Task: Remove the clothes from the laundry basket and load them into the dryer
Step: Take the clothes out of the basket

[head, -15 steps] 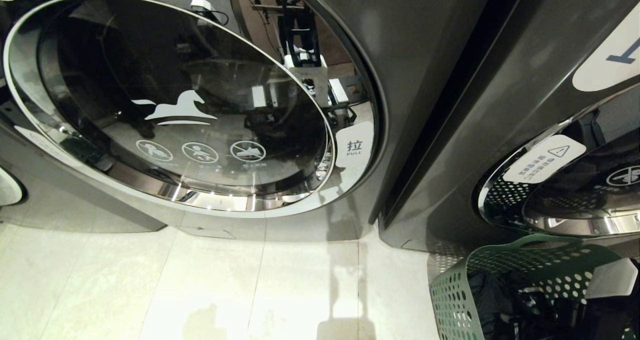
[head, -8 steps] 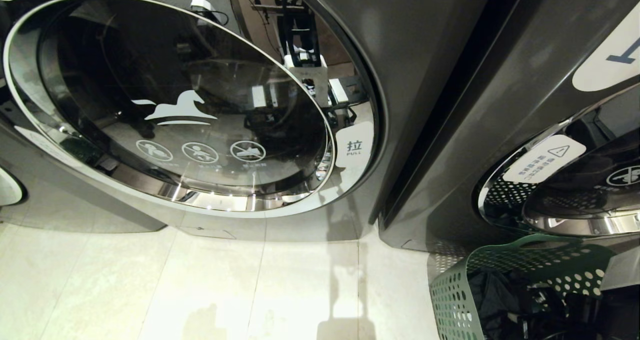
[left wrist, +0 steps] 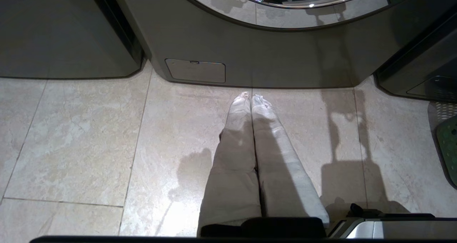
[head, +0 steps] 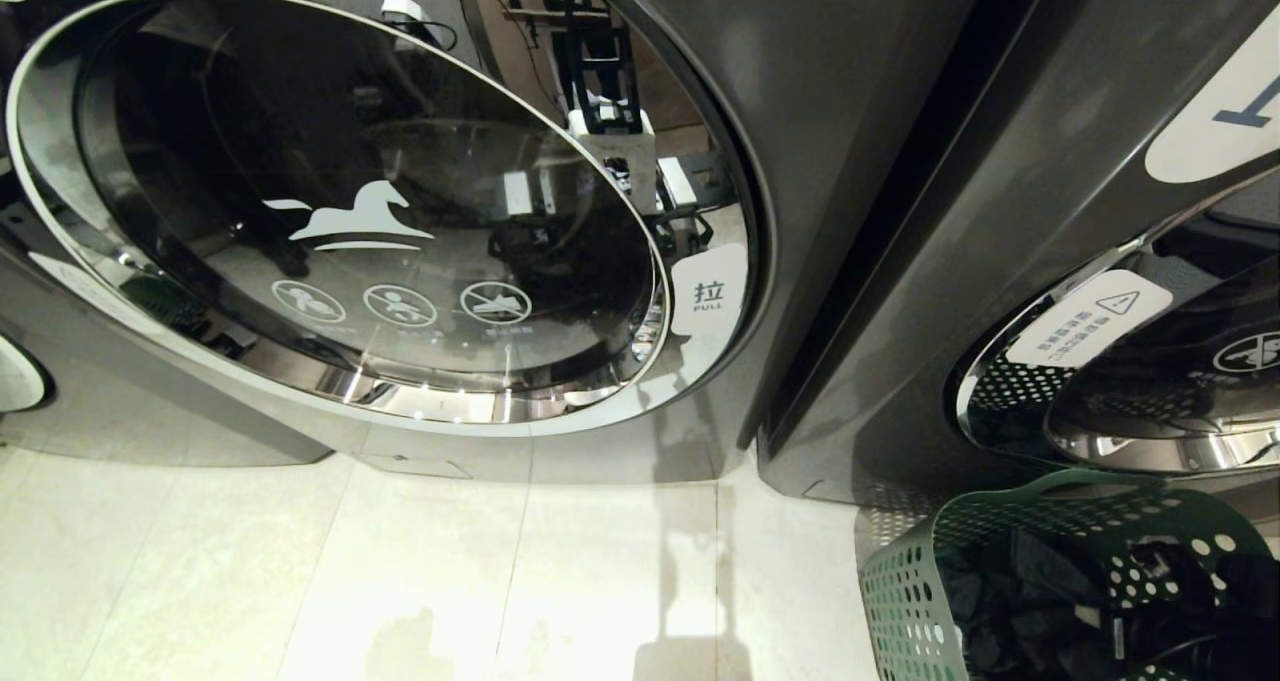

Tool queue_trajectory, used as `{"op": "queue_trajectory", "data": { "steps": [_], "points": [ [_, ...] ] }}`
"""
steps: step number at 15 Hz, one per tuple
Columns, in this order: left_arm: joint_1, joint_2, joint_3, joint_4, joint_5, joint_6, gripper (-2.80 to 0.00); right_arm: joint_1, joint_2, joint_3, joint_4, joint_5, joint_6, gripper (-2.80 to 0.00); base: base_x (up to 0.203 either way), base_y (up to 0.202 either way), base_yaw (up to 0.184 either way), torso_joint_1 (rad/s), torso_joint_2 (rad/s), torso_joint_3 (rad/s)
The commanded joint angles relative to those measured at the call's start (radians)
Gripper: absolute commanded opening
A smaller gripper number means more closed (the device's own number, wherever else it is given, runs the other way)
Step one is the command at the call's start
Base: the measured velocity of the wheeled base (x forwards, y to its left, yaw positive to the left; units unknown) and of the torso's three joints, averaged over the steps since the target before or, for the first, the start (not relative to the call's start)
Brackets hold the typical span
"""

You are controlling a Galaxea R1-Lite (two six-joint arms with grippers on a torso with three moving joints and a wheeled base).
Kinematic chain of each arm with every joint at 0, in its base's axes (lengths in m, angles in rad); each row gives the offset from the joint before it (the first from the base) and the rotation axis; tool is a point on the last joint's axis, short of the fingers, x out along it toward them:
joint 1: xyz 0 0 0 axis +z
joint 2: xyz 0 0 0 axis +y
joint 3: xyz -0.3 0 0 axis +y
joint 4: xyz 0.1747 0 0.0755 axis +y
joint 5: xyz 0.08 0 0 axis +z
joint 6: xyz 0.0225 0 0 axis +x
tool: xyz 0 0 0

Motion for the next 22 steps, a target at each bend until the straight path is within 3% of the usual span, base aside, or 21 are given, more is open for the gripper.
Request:
{"op": "queue_trajectory", "data": {
  "steps": [1, 8, 16, 18, 22],
  "points": [
    [0.0, -0.002, 0.0, 0.0, 0.0, 0.0, -2.8, -0.032, -0.194, 0.051, 0.037, 0.003, -0.003, -2.8, 0.0, 0.0, 0.0, 0.0, 0.0, 0.0],
    [0.0, -0.002, 0.0, 0.0, 0.0, 0.0, -2.8, -0.068, -0.672, 0.317, 0.226, -0.012, -0.005, -2.8, 0.0, 0.0, 0.0, 0.0, 0.0, 0.0],
    [0.0, -0.002, 0.0, 0.0, 0.0, 0.0, -2.8, -0.063, -1.216, 0.485, 0.315, -0.161, -0.016, -2.8, 0.0, 0.0, 0.0, 0.0, 0.0, 0.0],
    [0.0, -0.002, 0.0, 0.0, 0.0, 0.0, -2.8, 0.024, -1.309, 0.491, 0.318, -0.303, -0.009, -2.8, 0.0, 0.0, 0.0, 0.0, 0.0, 0.0],
    [0.0, -0.002, 0.0, 0.0, 0.002, 0.0, -2.8, 0.323, -1.49, 0.494, 0.362, -0.623, 0.015, -2.8, 0.0, 0.0, 0.0, 0.0, 0.0, 0.0]
  ]
}}
